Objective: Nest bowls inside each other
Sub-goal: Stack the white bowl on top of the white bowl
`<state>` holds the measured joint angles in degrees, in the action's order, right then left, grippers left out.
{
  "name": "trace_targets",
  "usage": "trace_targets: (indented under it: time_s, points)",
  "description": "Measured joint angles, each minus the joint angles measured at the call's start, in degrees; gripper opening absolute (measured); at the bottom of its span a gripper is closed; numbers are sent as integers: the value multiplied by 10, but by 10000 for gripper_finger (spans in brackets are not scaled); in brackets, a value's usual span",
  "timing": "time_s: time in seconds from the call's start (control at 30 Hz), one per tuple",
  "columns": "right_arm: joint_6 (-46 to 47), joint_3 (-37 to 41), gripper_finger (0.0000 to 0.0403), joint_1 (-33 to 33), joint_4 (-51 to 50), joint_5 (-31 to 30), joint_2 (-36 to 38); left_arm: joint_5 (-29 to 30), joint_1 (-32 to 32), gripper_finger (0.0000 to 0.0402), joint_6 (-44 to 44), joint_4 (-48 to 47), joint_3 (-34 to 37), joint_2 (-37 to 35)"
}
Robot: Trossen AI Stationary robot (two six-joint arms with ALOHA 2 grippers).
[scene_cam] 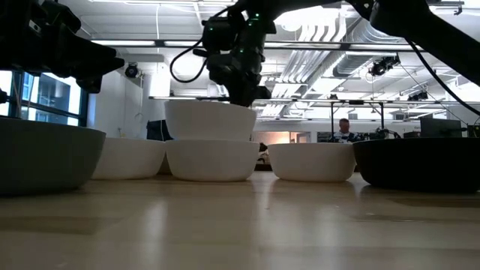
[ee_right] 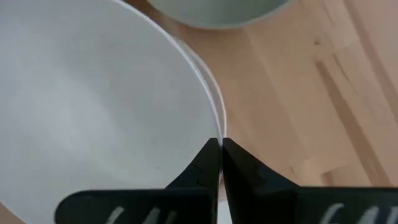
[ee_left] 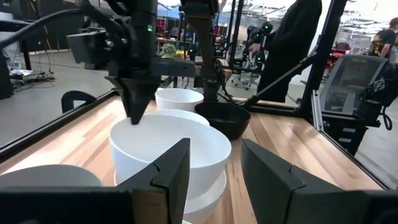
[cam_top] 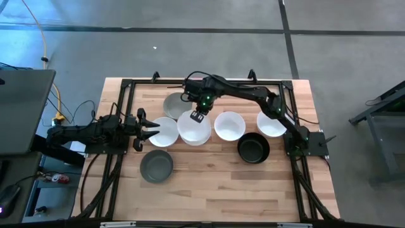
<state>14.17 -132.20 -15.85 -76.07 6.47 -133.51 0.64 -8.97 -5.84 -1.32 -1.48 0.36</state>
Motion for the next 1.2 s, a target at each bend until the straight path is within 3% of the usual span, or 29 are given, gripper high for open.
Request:
trace_targets:
  time_s: [1.2]
  points:
    - [-3,0,0,6,10,-2,-35,0,0,129,2,0,0,0]
